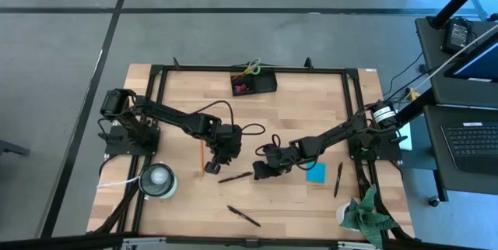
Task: Pick and place office supplies into organizer
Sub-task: Put the black binder clip into the desk organizer
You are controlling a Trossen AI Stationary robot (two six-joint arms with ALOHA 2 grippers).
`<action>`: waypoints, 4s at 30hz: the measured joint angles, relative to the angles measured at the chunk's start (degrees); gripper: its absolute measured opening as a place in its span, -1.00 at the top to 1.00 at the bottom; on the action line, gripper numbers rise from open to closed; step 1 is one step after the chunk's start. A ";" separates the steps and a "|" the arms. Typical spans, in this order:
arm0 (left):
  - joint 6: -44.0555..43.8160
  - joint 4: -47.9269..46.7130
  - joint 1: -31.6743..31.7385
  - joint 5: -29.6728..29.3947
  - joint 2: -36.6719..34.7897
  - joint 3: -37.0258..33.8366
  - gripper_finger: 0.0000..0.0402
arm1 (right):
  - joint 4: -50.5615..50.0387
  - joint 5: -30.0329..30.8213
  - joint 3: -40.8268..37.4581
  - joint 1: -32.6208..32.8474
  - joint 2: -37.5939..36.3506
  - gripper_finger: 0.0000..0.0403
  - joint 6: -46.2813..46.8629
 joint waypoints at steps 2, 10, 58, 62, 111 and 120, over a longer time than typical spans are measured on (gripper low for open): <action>0.01 -0.06 0.01 -0.03 0.00 0.00 0.67 | 0.22 0.10 -0.04 0.00 0.04 0.16 -0.05; 0.00 -0.14 0.01 -0.10 0.00 0.00 0.68 | 0.23 -0.10 0.01 -0.02 0.61 0.26 -0.31; -5.68 -3.36 7.19 -9.79 -7.63 -0.02 0.70 | -15.13 1.29 5.78 -28.77 -15.42 0.99 -55.18; -8.28 -2.26 8.04 -11.49 -7.56 -0.02 0.70 | -25.04 1.85 14.30 -34.52 -12.56 0.99 -68.67; -21.05 -1.62 9.01 -22.64 -7.32 -0.02 0.70 | -47.43 13.27 51.71 -42.45 22.32 0.94 -105.56; -21.03 -1.62 9.01 -22.66 -7.32 -0.02 0.70 | -47.33 13.73 51.71 -42.51 22.38 0.93 -105.61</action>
